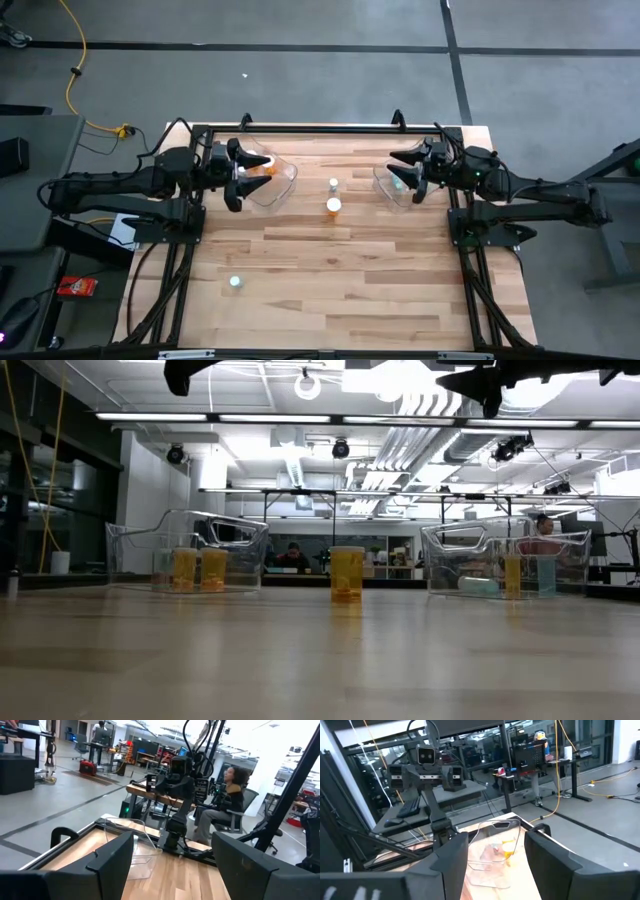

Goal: Pick and place medicine bottles into bin by pill shape (circle, oval)
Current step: Put the orange capsule bottle into the left transparent bin

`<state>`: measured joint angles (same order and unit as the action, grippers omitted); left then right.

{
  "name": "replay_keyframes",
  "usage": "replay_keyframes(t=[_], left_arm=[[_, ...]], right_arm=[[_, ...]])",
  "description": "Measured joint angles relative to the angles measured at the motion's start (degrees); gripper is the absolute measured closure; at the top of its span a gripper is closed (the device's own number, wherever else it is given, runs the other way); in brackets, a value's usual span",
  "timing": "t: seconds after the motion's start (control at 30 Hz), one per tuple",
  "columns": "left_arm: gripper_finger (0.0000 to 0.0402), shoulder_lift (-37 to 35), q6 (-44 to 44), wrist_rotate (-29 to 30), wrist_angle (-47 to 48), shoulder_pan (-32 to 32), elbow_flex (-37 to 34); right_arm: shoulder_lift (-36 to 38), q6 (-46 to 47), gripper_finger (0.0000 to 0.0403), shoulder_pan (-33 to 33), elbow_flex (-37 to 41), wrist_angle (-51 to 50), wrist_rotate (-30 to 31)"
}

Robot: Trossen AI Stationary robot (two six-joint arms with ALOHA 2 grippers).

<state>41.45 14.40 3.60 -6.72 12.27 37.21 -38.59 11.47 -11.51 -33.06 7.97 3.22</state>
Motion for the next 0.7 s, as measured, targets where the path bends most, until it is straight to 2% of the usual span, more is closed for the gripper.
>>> replay_keyframes(t=[0.3,0.47,0.7], left_arm=[[0.0145,0.0,0.4,0.0,0.0,0.0,0.0],[0.0145,0.0,0.4,0.0,0.0,0.0,0.0],[0.0145,0.0,0.4,0.0,0.0,0.0,0.0]], right_arm=[[0.0,0.4,0.0215,0.0,0.0,0.0,0.0],[-0.6,6.5,0.0215,0.0,0.0,0.4,0.8],[-9.7,7.7,0.0215,3.0,0.0,3.4,0.8]])
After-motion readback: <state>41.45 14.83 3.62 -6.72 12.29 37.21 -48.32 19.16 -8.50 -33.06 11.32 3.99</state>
